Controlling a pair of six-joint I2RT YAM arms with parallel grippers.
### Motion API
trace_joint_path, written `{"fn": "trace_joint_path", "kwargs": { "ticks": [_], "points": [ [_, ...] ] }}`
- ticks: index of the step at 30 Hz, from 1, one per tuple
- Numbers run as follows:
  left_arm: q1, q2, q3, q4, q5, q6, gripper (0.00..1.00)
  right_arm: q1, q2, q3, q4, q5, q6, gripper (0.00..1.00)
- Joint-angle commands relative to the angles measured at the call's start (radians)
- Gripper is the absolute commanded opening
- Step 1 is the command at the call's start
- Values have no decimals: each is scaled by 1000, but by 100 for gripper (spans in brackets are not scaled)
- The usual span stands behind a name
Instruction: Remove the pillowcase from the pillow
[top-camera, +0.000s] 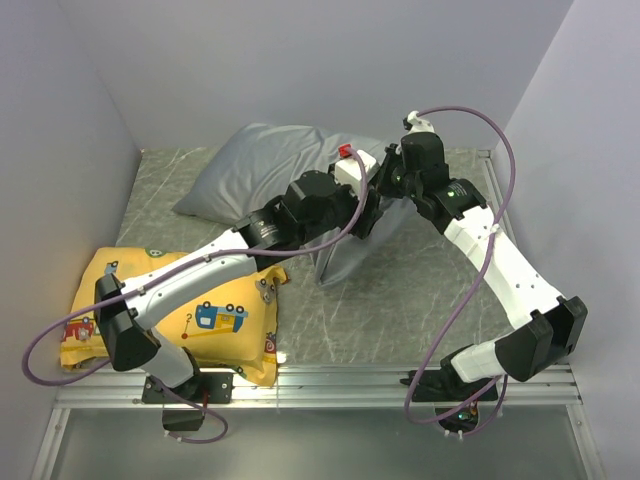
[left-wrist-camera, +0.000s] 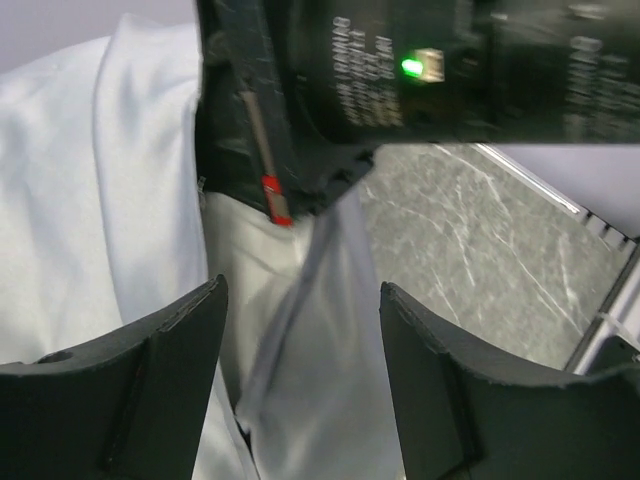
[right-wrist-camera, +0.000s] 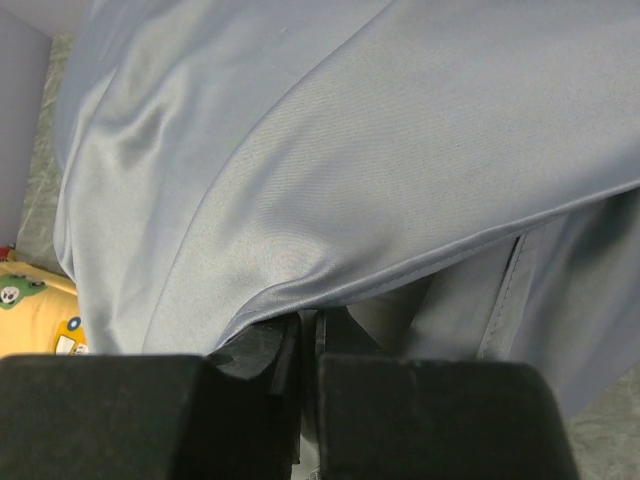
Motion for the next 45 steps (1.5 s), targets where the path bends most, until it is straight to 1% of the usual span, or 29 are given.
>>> {"fn": "trace_joint_path", "kwargs": {
  "ticks": [1,8,14,22,26,27,28,29,32,34,35,37,38,40,43,45],
  "points": [
    [24,31,57,45,42,20,67,5,-63,22,143,-1,3,0],
    [30,35,34,68,87,23,65,5,-57,35,138,-1,1,0],
    [35,57,31,64,101,12,60,5,-54,35,138,1,-2,0],
    [42,69,30,56,58,20,58,5,-46,44,134,-2,0,0],
    [42,72,33,47,71,15,47,5,-43,52,129,2,-4,0],
    [42,75,37,41,79,14,40,5,-40,55,127,4,-4,0],
    [42,75,37,32,87,6,37,5,-40,55,127,4,-4,0],
    [42,74,36,29,102,3,32,3,-35,61,126,5,-7,0],
    [42,59,4,27,133,-8,29,5,-28,69,123,4,-7,0],
    [42,40,-29,27,144,-17,25,6,-23,72,126,2,-4,0],
    [42,34,-38,19,147,-22,20,5,-20,76,126,4,-4,0],
    [39,6,-68,21,165,-40,15,5,-14,82,123,1,-2,0],
    [38,-3,-88,21,176,-46,9,6,-9,88,123,1,-2,0],
    [26,-27,-105,15,197,-63,2,6,-3,98,121,5,-2,0],
    [-8,-61,-139,-7,229,-88,0,5,15,127,107,25,0,0],
    [-40,-92,-199,16,272,-118,0,6,34,144,94,39,-1,0]
  ]
}}
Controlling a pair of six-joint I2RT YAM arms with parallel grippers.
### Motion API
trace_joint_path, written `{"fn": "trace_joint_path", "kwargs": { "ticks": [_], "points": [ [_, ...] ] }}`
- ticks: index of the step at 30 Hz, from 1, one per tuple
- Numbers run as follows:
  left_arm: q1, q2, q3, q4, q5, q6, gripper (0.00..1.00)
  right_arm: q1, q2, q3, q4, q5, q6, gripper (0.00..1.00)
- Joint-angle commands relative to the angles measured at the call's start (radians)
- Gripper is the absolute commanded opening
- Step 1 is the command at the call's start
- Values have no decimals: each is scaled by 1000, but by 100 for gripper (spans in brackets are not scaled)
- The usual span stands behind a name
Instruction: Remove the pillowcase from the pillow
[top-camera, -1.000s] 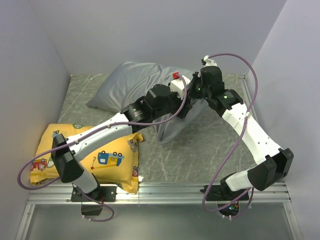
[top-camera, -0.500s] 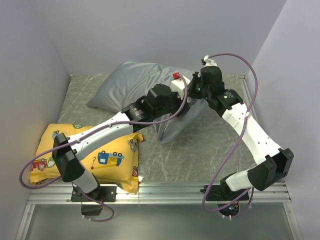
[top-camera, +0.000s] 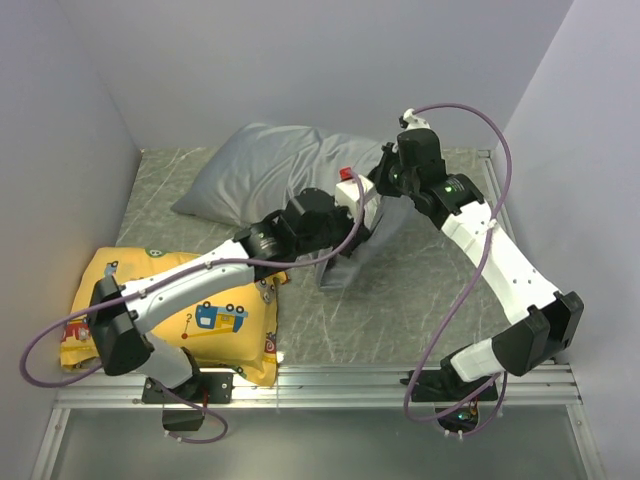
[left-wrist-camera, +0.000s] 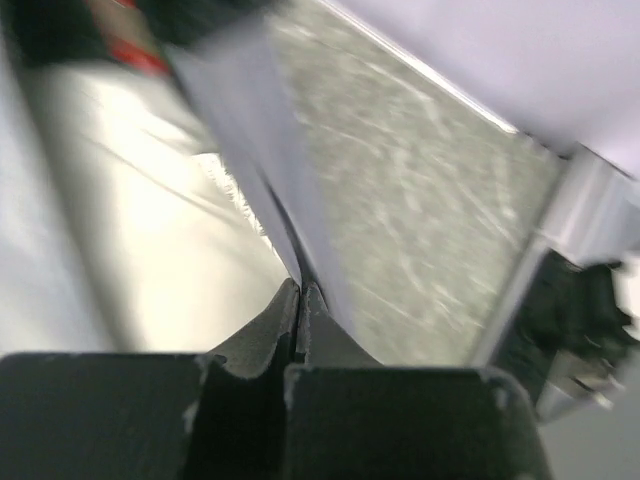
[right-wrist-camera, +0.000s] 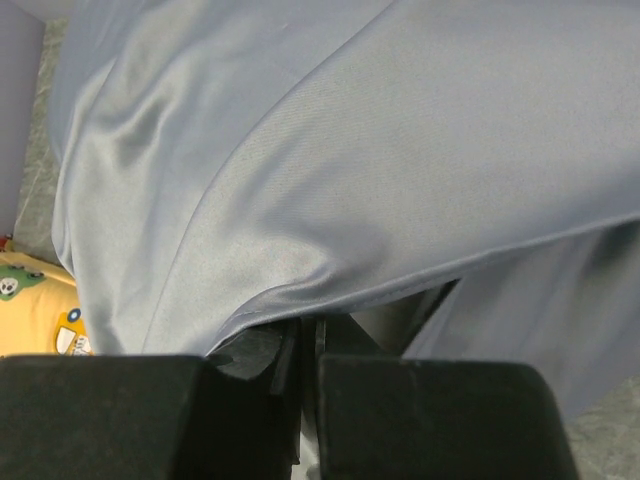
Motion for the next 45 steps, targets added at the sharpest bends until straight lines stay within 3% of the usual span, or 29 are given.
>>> {"fn": "trace_joint_path", "kwargs": {
  "ticks": [1,6,10,14,18,23,27,31,34,40,45],
  "points": [
    [-68,-79,-76,1,129,-79,0,1,13,123,132,57,0,0],
    [-169,-108,-242,61,77,-156,0,0,49,166,108,67,14,0],
    [-181,-145,-398,185,4,-261,0,-2,51,179,108,57,23,0],
    [-175,-169,-502,259,-225,-369,0,-17,11,148,115,14,34,0],
    [-82,-209,-553,290,-446,-505,2,-57,-99,52,144,-61,63,0],
    [105,-226,-647,385,-409,-699,9,-110,-237,-163,222,-155,96,0],
    [174,-157,-609,413,-383,-719,25,-120,-343,-313,272,-192,115,0],
    [174,-81,-544,412,-333,-708,64,-123,-389,-476,334,-233,132,0],
    [176,-77,-552,460,-293,-685,80,-120,-400,-560,401,-273,155,0],
    [164,-220,-562,381,-224,-563,90,-120,-382,-590,417,-227,129,0],
    [161,-327,-538,216,-147,-472,88,-120,-352,-556,411,-223,121,0]
  ]
}}
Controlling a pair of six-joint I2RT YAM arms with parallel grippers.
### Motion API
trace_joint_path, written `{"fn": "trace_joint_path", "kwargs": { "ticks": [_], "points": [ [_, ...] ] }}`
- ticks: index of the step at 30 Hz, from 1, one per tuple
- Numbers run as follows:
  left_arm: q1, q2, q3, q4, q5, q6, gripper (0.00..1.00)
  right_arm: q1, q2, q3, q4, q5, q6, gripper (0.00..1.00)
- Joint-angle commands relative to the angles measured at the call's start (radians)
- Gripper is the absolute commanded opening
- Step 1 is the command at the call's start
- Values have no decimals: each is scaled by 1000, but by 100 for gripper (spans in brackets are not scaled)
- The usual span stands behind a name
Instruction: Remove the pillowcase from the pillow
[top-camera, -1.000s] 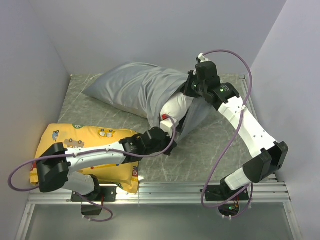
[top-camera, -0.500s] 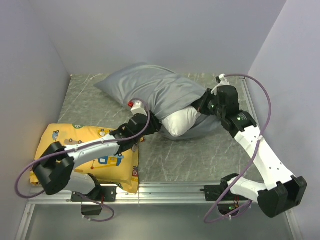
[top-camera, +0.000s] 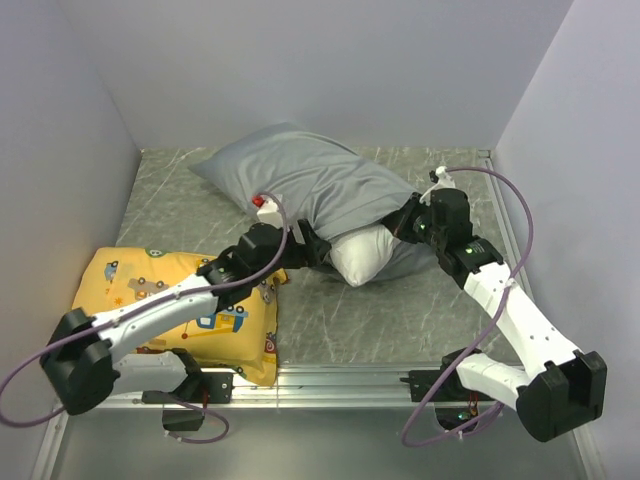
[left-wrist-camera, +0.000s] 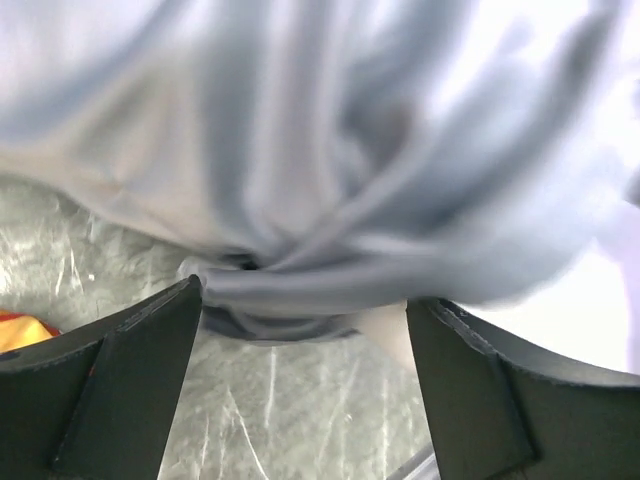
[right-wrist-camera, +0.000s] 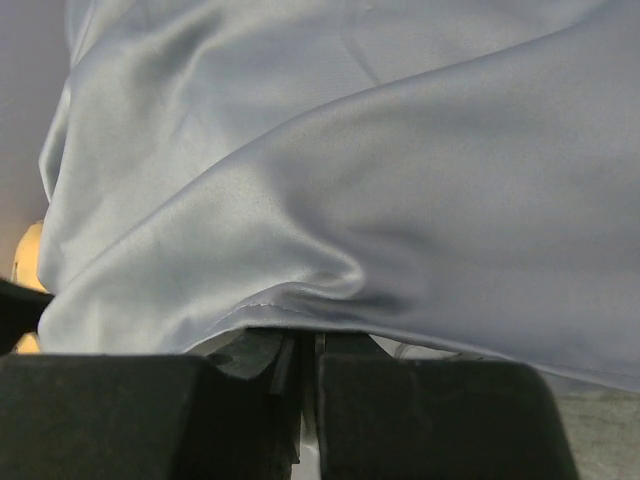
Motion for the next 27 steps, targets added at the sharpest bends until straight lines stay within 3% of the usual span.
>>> {"fn": "trace_joint_path", "kwargs": {
  "ticks": [1,7,13,22,23,25,27],
  "points": [
    [-2,-98,50,-67,50,84,90,5,14,54,99,-5,-10,0],
    [-13,-263,13,-123,42,77,99,7,34,85,88,6,-7,0],
    [-189,-265,66,-114,-74,84,99,30,32,123,62,41,-10,0],
    [-514,-51,54,-13,-527,-317,99,59,12,132,47,81,11,0],
    [-531,-32,68,-40,-600,-407,99,64,9,132,44,82,14,0],
    [-556,40,140,-63,-657,-442,99,87,-1,128,47,94,24,0],
    [-576,97,259,-230,-738,-585,99,107,-6,120,48,110,27,0]
  ]
}}
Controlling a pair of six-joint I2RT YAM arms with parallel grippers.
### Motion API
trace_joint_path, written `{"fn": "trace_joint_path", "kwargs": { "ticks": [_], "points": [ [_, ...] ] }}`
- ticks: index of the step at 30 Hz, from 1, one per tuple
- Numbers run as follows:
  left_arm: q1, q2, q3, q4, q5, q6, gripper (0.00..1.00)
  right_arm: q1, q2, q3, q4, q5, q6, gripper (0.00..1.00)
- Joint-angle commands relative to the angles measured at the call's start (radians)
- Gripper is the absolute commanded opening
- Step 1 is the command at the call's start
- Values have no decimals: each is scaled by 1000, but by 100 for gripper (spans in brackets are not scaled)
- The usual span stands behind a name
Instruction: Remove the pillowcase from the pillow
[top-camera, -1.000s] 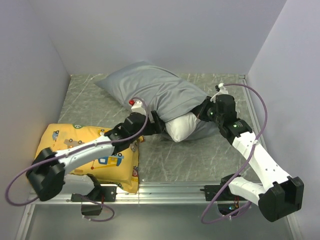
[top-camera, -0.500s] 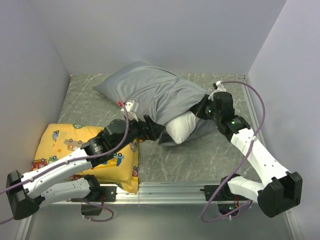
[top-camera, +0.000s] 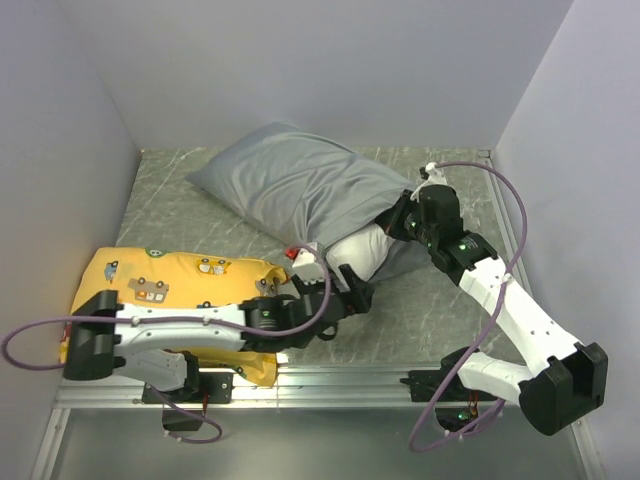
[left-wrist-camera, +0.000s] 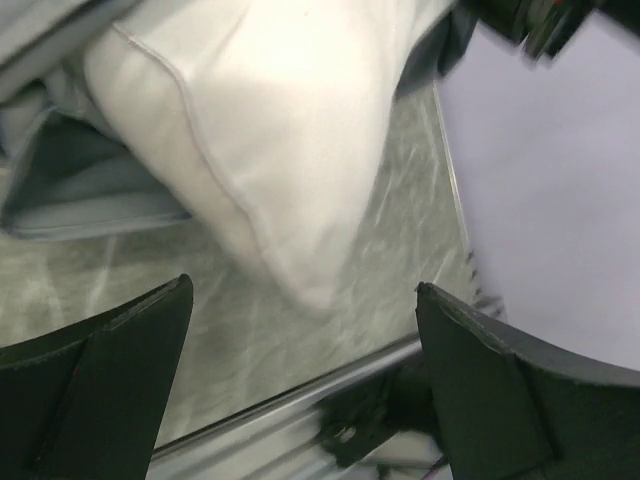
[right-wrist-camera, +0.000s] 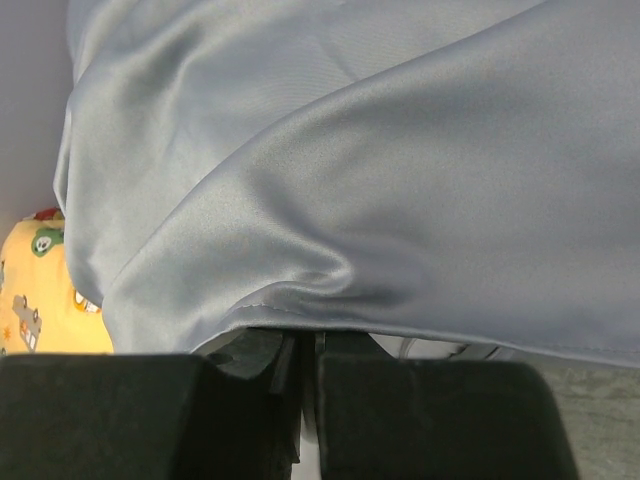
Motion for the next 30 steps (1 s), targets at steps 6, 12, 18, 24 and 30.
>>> {"fn": "trace_joint_path", "kwargs": {
  "ticks": [6,12,18,24,30],
  "points": [
    [-32,193,286,-217,-316,-429,99,87,-48,39,105,49,40,0],
    [-8,182,251,-235,-344,-539,99,105,-61,34,119,25,62,0],
    [112,178,180,-191,-245,-588,99,126,-84,10,163,-40,108,0],
    [192,217,180,-148,-188,-555,99,156,-97,-17,177,-67,121,0],
    [281,218,127,66,-45,-239,58,173,-78,6,131,-138,66,0]
  ]
}}
